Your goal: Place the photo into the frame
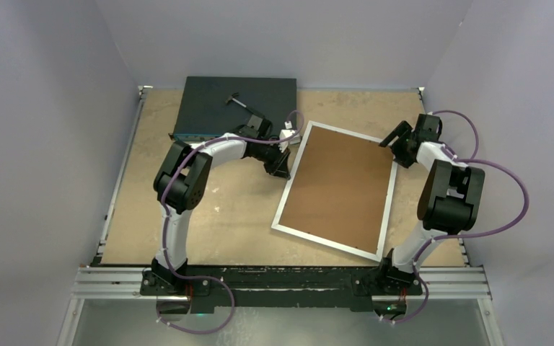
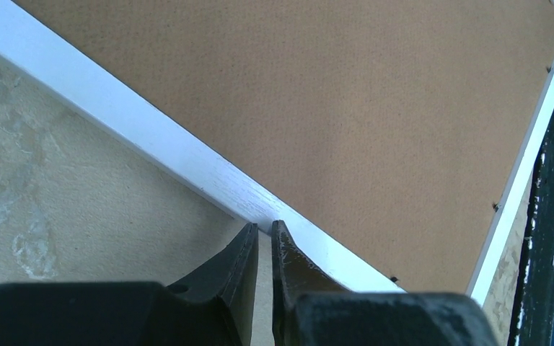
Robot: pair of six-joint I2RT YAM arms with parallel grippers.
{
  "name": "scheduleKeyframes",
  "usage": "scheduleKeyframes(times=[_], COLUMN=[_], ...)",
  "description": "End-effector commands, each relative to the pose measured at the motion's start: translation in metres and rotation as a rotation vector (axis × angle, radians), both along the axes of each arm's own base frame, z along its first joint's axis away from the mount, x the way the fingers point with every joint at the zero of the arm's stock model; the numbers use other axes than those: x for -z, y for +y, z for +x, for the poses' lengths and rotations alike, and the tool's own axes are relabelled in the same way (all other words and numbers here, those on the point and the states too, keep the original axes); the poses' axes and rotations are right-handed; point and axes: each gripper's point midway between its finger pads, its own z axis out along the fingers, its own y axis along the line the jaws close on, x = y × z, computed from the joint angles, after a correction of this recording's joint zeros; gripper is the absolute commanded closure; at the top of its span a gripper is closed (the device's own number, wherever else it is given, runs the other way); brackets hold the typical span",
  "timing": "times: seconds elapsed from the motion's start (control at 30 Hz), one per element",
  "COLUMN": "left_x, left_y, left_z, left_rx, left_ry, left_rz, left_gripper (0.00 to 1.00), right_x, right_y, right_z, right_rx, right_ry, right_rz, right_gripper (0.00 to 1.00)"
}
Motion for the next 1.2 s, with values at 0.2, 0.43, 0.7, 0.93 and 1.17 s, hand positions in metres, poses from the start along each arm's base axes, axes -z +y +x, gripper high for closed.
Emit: scheduleKeyframes(times=[0.2,0.43,0.7,0.93,1.17], left_x=[0.045,0.041,0.039,0.038,0.028], left_y=[0.022,0.021,0.022,0.023,0.022], left_z=[-0.008,-0.006,-0.004,-0.002,0.002], left_rx=[0.01,0.009,0.003,-0.011,-0.031], left_ry=[-0.009,-0.016,-0.019,-0.017,-0.015], left_rz=[0.17,0.163,0.158,0.15,0.125], left_gripper=[0.92,0.93,0.94,0.95,0.95], right_x=[0.062,0.076,0.088,0.079,-0.004], right_y=[0.039,0.054,0.077,0.081,0.077], right_z=[-0.027,-0.037,-0.044,-0.044,-0.016], right_rx=[-0.075,-0.101,-0.153,-0.186,-0.197], right_ry=[0.176,0.21,0.248,0.238,0.039], right_rz=[0.079,0.115,0.158,0.158,0.114], right_gripper=[0.24,0.25,0.27,0.26,0.25])
